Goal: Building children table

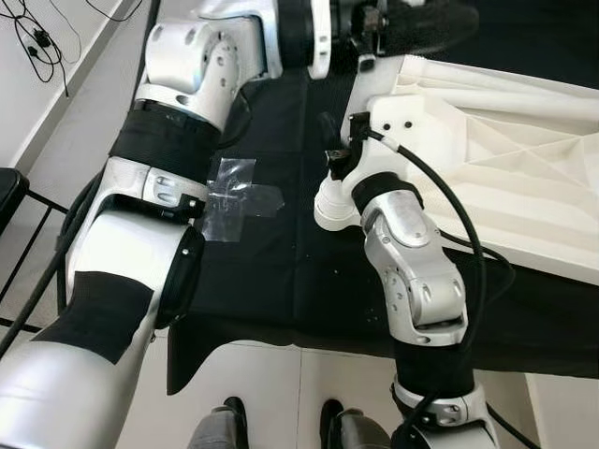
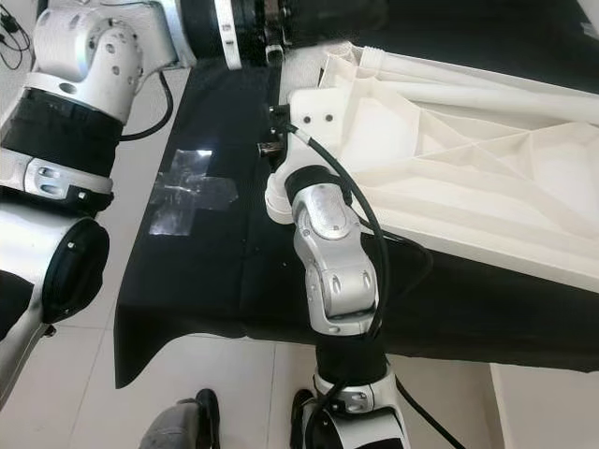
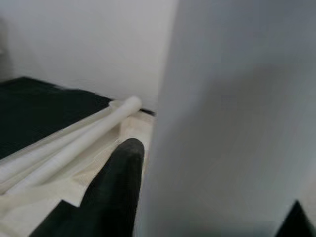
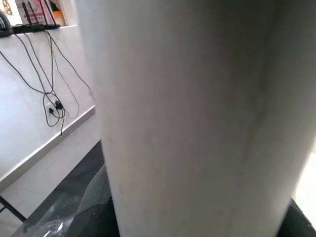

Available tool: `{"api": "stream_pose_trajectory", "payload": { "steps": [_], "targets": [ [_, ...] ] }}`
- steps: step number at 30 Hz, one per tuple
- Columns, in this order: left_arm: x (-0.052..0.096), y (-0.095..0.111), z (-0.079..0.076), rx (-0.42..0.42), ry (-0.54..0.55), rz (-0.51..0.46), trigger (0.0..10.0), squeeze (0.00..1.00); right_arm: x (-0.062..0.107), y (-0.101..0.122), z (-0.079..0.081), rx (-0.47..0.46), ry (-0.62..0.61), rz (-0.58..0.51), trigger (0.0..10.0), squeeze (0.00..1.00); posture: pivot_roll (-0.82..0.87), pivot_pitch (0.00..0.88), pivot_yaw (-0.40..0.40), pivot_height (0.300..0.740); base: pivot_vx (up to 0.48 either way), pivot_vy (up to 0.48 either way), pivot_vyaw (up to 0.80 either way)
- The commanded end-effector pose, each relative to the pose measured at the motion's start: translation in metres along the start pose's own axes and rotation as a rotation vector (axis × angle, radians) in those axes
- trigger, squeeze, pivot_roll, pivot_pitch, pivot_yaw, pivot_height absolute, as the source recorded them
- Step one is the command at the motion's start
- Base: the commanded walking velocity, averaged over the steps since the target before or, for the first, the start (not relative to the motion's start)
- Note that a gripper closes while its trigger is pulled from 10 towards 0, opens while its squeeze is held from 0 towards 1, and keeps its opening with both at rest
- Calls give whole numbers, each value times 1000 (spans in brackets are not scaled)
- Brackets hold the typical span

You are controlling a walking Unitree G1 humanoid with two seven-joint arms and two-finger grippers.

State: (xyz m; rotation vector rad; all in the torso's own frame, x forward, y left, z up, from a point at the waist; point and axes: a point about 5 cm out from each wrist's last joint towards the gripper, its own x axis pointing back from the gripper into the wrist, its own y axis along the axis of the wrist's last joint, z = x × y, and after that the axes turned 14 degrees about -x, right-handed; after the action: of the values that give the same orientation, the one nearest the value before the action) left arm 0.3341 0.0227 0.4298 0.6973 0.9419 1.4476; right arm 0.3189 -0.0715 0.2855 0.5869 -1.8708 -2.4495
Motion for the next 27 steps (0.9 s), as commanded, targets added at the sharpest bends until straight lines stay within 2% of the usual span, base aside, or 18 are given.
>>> {"api": "stream_pose_trajectory", "payload": {
  "steps": [1, 5, 10, 12, 13, 17, 18, 19, 21, 22, 23, 24, 25, 26, 27],
  "targets": [
    [-3, 5, -2, -28, -33, 22, 0, 0, 4, -35, 12, -51, 47, 169, 10000, 0, 64, 288, 30, 740, 0, 0, 0],
    [-4, 5, 0, -98, -7, 92, 0, 0, 4, -35, 12, -49, 55, 168, 10000, 0, 69, 286, 29, 740, 0, 0, 0],
    [-5, 6, 1, -121, -12, 113, 0, 0, 3, -34, 13, -39, 68, 160, 10000, 0, 69, 282, 27, 740, 0, 0, 0],
    [-5, 7, 0, -127, -13, 121, 0, 0, 0, -30, 15, -6, 125, 137, 10000, 0, 70, 281, 27, 740, 0, 0, 0],
    [-5, 8, -1, -125, -18, 116, 0, 0, -1, -27, 16, 1, 185, 132, 10000, 1000, 69, 282, 26, 740, 0, 0, 0],
    [-6, 9, -4, -121, -27, 106, 0, 0, -4, -20, 15, 12, 278, 118, 10000, 1000, 68, 280, 23, 740, 0, 0, 0],
    [-7, 10, -5, -122, -30, 103, 0, 0, -6, -16, 13, 38, 309, 114, 10000, 1000, 66, 280, 21, 740, 0, 0, 0],
    [-9, 11, -8, -119, -36, 93, 0, 0, -16, -4, 4, 92, 392, 115, 10000, 1000, 59, 281, 18, 740, 0, 0, 0],
    [-9, 11, -8, -119, -36, 93, 0, 0, -16, -4, 4, 92, 392, 115, 10000, 1000, 59, 281, 18, 740, 0, 0, 0],
    [-10, 11, -10, -117, -40, 89, 0, 0, -22, 3, -2, 129, 418, 111, 10000, 1000, 59, 281, 18, 740, 0, 0, 0],
    [-12, 12, -12, -114, -48, 83, 0, 0, -31, 12, -9, 161, 462, 114, 10000, 545, 55, 282, 17, 740, 0, 0, 0],
    [-14, 12, -14, -111, -54, 77, 0, 0, -39, 21, -15, 190, 488, 117, 10000, 212, 55, 282, 17, 740, 0, 0, 0],
    [-15, 12, -15, -109, -60, 73, 0, 0, -44, 27, -18, 191, 533, 132, 10000, 0, 53, 282, 15, 740, 0, 0, 0],
    [-17, 12, -16, -108, -68, 67, 0, 0, -52, 36, -22, 219, 599, 146, 10000, 0, 52, 281, 16, 740, 0, 0, 0],
    [-17, 12, -16, -108, -68, 67, 0, 0, -52, 36, -22, 219, 599, 146, 10000, 0, 52, 281, 16, 740, 0, 0, 0]
  ]
}}
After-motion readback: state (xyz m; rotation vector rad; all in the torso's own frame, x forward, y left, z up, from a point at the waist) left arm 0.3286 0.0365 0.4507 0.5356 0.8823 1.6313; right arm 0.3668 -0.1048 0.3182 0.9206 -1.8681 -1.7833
